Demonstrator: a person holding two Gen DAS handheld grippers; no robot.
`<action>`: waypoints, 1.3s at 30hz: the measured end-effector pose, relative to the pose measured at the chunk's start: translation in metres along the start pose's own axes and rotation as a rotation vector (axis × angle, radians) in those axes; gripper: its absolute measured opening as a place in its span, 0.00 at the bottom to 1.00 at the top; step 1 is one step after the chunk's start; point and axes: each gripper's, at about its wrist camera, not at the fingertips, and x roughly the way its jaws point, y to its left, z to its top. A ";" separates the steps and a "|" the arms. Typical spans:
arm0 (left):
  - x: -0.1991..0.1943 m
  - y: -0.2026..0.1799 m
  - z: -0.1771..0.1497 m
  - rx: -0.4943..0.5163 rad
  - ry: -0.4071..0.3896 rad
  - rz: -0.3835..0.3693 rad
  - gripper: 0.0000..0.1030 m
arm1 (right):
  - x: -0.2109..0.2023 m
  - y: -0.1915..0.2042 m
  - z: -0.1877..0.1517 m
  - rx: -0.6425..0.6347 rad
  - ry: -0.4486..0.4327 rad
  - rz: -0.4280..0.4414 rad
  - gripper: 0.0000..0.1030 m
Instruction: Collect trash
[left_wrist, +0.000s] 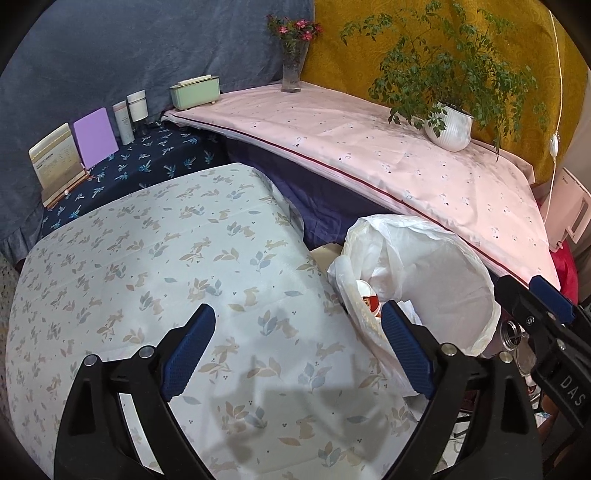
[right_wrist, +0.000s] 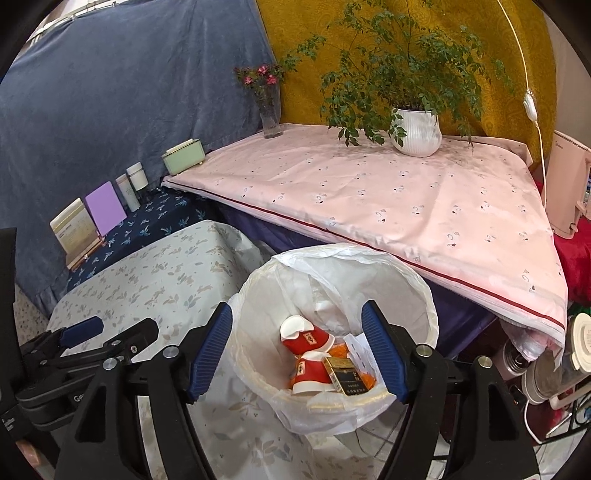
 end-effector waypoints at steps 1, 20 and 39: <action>-0.001 0.000 -0.002 0.000 0.001 0.004 0.85 | -0.001 0.001 -0.002 -0.004 0.002 -0.002 0.69; -0.010 0.004 -0.031 0.019 0.020 0.034 0.88 | -0.015 0.003 -0.034 -0.048 0.056 -0.043 0.93; -0.013 0.007 -0.053 0.016 0.030 0.063 0.88 | -0.022 0.002 -0.055 -0.080 0.076 -0.071 0.94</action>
